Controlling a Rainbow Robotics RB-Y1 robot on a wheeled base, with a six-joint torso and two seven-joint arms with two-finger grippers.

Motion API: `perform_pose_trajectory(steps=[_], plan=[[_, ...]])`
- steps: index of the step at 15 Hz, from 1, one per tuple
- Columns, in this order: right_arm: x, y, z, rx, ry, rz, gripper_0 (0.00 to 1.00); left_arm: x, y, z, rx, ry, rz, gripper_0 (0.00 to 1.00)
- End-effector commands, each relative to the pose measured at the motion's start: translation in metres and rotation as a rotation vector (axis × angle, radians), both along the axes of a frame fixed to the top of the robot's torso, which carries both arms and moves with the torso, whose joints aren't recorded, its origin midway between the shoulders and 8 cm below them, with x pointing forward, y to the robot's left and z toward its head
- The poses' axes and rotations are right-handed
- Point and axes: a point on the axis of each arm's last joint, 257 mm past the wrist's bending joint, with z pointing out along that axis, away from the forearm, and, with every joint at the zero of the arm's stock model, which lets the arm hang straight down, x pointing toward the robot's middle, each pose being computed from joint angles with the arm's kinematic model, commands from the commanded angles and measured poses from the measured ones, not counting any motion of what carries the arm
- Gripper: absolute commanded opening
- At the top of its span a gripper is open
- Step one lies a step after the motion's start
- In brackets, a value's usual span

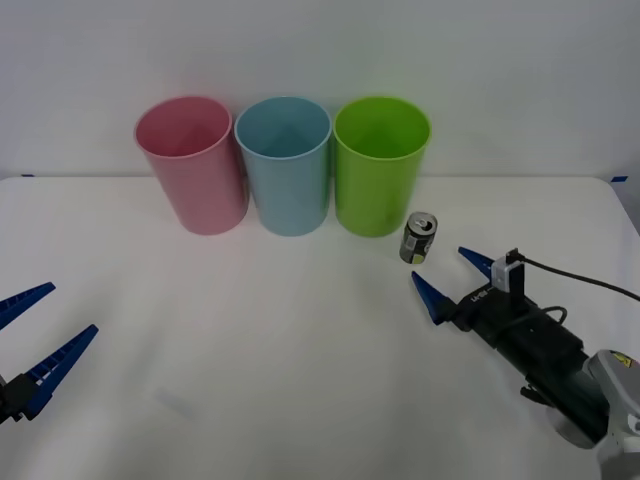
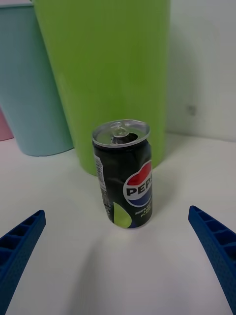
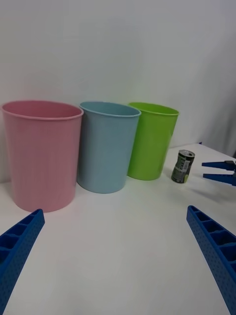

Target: Grasp the object on the table and drop it into the matching bin: aluminum can to the light blue bin, PET bottle to the pink bin.

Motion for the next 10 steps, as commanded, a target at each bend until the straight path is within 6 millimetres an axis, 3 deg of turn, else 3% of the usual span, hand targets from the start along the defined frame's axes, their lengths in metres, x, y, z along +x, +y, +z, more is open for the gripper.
perform_pose_trajectory(steps=[1,10], plan=[[0.019,0.013,0.0,0.008,0.008,-0.007,1.0,0.0,0.0,0.0,0.0,0.0,0.0,1.0],[0.062,0.04,-0.002,-0.007,0.039,-0.046,1.0,0.0,0.0,0.0,0.0,0.0,0.0,1.0]])
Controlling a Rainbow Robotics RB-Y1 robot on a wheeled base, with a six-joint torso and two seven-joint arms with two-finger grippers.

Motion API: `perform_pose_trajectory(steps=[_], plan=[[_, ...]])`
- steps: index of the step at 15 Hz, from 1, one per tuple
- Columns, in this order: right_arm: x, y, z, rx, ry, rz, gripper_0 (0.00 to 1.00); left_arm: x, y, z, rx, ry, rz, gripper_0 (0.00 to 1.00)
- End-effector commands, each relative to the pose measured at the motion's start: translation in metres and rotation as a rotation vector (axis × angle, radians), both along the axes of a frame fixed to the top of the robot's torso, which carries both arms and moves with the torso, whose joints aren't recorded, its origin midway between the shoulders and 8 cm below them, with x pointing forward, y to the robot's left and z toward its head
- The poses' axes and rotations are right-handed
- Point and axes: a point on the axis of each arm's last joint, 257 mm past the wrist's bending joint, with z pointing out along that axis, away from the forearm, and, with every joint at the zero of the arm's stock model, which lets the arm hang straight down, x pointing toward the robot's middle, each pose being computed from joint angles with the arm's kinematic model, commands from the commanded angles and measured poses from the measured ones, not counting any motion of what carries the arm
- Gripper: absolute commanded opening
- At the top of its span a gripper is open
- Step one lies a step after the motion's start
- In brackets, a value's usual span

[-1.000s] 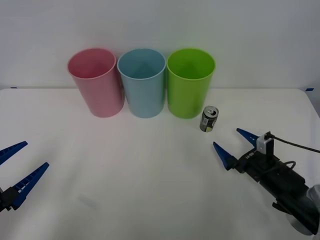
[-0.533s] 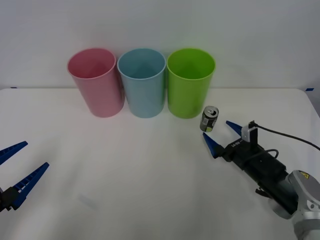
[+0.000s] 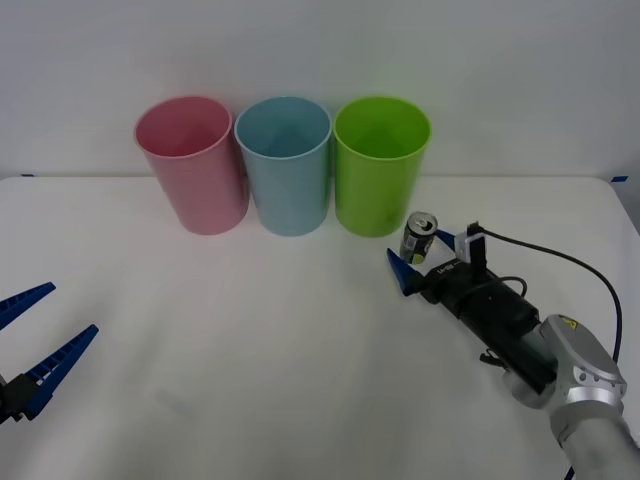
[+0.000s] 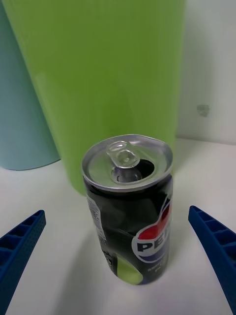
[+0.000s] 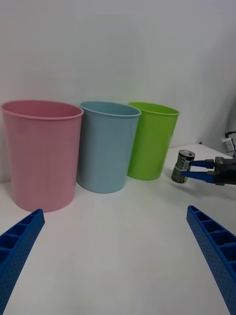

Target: Grasp the object on the table and drop it into the matching bin: aluminum can to the light blue bin, PET bottle to the pink bin.

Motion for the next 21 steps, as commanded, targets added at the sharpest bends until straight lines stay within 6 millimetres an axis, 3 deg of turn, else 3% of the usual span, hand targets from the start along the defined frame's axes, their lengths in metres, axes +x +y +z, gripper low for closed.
perform_pose_trajectory(steps=[1,9,10,11,12,21], plan=[[0.0124,0.0072,-0.001,-0.006,0.013,-0.01,1.0,0.0,0.0,0.0,0.0,0.0,0.0,1.0],[0.0207,0.0143,-0.0007,-0.031,0.013,-0.033,1.0,0.0,0.0,0.0,0.0,0.0,0.0,1.0],[0.0205,0.0149,-0.0008,-0.035,0.011,-0.032,0.86,0.0,0.0,0.0,0.0,0.0,0.0,1.0],[0.0203,0.0155,-0.0003,-0.035,0.009,-0.029,0.15,0.0,0.0,0.0,0.0,0.0,0.0,1.0],[0.0203,0.0151,0.0002,-0.035,0.007,-0.029,0.0,0.0,0.0,0.0,0.0,0.0,0.0,1.0],[0.0207,0.0123,0.0059,-0.022,-0.006,-0.028,0.0,0.0,0.0,0.0,0.0,0.0,0.0,1.0]])
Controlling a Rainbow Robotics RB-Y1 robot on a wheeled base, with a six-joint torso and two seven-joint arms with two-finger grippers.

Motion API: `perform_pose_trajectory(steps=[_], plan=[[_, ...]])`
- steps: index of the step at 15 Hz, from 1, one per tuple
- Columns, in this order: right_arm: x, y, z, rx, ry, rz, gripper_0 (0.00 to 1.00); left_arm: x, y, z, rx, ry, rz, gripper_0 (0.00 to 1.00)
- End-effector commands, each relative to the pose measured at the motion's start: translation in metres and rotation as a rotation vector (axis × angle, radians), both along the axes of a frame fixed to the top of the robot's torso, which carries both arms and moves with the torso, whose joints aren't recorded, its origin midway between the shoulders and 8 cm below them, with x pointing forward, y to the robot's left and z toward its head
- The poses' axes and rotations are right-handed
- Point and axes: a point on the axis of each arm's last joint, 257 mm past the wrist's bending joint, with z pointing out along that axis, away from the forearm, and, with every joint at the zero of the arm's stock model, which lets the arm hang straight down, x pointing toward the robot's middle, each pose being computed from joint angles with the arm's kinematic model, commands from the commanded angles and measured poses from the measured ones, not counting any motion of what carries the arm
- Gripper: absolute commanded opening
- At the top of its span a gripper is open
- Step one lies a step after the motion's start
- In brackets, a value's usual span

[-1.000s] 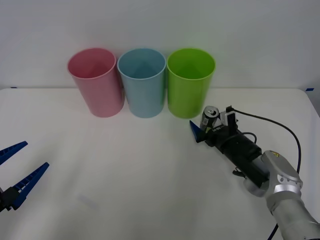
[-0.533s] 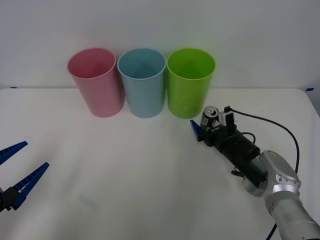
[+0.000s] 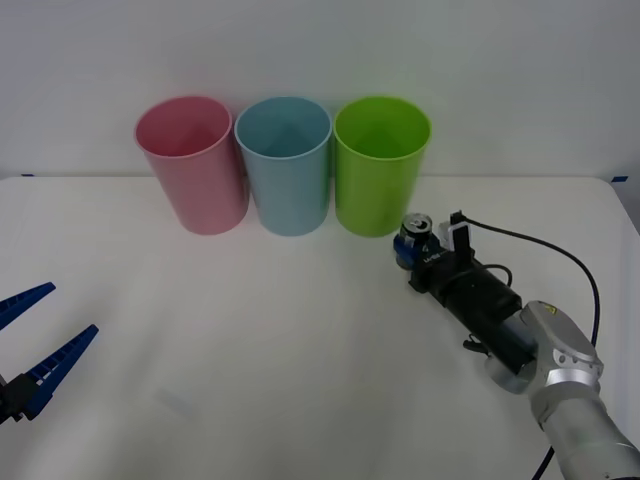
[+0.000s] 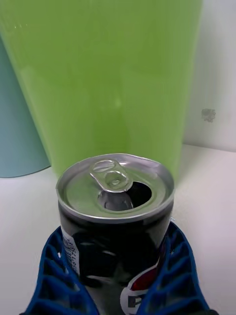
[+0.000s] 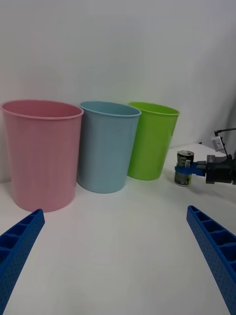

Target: Grasp the object on the table and drop it into the matching bin: aluminum can to the light blue bin, PET bottle to the pink bin.

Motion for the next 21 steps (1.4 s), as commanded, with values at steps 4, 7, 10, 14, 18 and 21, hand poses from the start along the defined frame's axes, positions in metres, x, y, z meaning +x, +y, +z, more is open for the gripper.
perform_pose_trajectory(steps=[4,7,10,14,18,21], plan=[[-0.006,-0.004,0.012,0.027,-0.031,0.034,0.0,0.0,0.0,0.0,0.0,0.0,0.0,1.0],[-0.02,-0.014,0.025,0.022,-0.069,0.035,0.0,0.0,0.0,0.0,0.0,0.0,0.0,1.0],[-0.038,-0.016,0.037,0.071,-0.069,0.047,0.0,0.0,0.0,0.0,0.0,0.0,0.0,1.0],[-0.063,-0.013,0.066,0.126,-0.082,0.085,0.0,0.0,0.0,0.0,0.0,0.0,0.0,1.0],[-0.085,0.002,0.105,0.201,-0.097,0.148,0.0,0.0,0.0,0.0,0.0,0.0,0.0,1.0],[-0.094,0.014,0.137,0.244,-0.12,0.199,0.0,0.0,0.0,0.0,0.0,0.0,0.0,1.0]])
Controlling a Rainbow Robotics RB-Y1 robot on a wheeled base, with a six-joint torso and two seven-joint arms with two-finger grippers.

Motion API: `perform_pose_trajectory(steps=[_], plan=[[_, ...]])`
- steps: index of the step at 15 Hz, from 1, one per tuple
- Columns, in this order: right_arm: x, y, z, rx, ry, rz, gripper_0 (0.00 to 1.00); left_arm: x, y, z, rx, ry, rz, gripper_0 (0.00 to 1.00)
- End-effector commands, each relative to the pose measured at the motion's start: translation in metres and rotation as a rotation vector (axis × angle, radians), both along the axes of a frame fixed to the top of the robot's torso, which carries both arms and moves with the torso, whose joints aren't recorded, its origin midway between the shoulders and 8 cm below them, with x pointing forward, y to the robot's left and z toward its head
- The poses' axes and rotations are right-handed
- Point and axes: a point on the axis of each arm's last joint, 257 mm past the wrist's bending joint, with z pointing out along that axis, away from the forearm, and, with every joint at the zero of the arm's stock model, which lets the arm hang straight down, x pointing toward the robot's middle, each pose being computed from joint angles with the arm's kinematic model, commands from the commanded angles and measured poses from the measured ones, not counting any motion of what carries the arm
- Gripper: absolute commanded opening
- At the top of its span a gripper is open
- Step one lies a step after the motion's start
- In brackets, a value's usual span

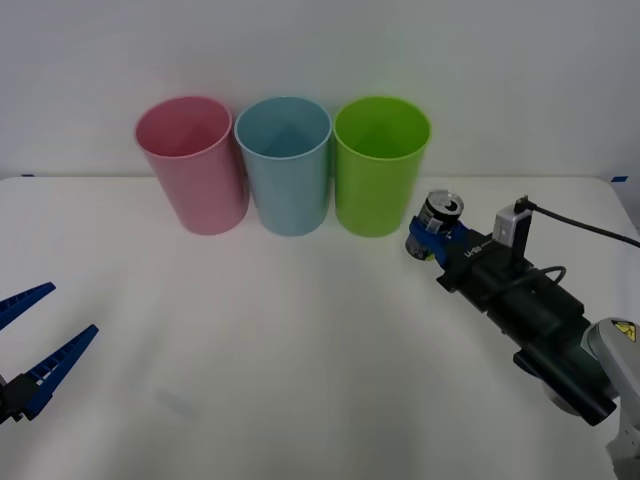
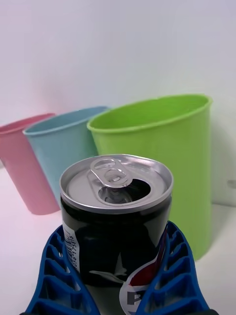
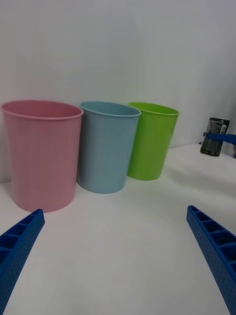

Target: Grasp the object on the table and drop it into the matching bin: aluminum can to the light blue bin, PET bottle to the pink bin.

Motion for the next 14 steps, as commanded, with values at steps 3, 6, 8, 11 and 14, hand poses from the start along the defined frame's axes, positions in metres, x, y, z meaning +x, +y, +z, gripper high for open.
perform_pose_trajectory(steps=[3,6,8,11,14], plan=[[-0.017,0.024,0.056,0.083,-0.038,0.093,0.0,0.0,0.0,0.0,0.0,0.0,0.0,1.0],[-0.022,0.042,0.089,0.119,-0.059,0.158,0.0,0.0,0.0,0.0,0.0,0.0,0.0,1.0],[-0.018,0.056,0.109,0.112,-0.097,0.191,0.0,0.0,0.0,0.0,0.0,0.0,0.0,1.0],[-0.003,0.076,0.126,0.082,-0.128,0.211,0.0,0.0,0.0,0.0,0.0,0.0,0.0,1.0],[0.016,0.097,0.134,0.071,-0.13,0.206,0.0,0.0,0.0,0.0,0.0,0.0,0.0,1.0]])
